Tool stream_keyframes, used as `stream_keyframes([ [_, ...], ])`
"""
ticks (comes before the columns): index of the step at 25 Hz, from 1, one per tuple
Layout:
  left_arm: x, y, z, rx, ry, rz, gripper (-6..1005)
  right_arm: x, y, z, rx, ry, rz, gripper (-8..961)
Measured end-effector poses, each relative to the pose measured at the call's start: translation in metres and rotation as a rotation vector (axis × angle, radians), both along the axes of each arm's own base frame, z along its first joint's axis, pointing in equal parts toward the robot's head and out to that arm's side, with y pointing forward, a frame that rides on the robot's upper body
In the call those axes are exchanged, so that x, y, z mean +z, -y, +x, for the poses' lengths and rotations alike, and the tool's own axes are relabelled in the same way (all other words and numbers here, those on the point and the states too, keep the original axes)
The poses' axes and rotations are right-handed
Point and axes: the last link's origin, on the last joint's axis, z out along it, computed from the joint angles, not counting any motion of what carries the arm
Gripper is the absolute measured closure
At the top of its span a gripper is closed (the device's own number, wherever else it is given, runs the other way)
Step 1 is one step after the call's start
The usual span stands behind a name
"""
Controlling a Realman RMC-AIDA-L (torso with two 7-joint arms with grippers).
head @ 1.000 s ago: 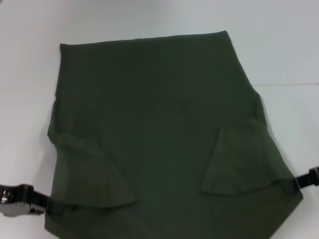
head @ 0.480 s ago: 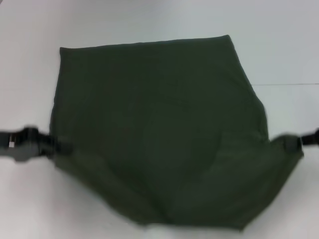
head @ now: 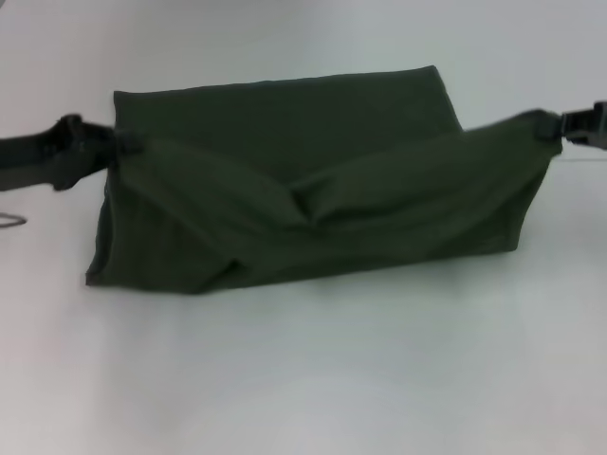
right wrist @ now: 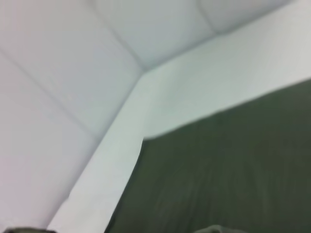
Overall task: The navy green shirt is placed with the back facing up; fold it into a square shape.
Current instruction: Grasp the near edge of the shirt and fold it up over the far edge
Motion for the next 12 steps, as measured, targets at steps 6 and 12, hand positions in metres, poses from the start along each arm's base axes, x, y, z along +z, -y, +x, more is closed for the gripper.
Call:
stream_keyframes([
  [6, -0.012, -0.024, 0.007, 0.019, 0.004, 0.174, 961, -0.009, -0.023, -0.001, -0.048, -0.037, 0.138, 858],
  [12, -0.024, -0.038, 0.006, 0.042, -0.060, 0.313, 960, -0.028, -0.039, 0.003, -0.101, -0.004, 0.210, 855],
])
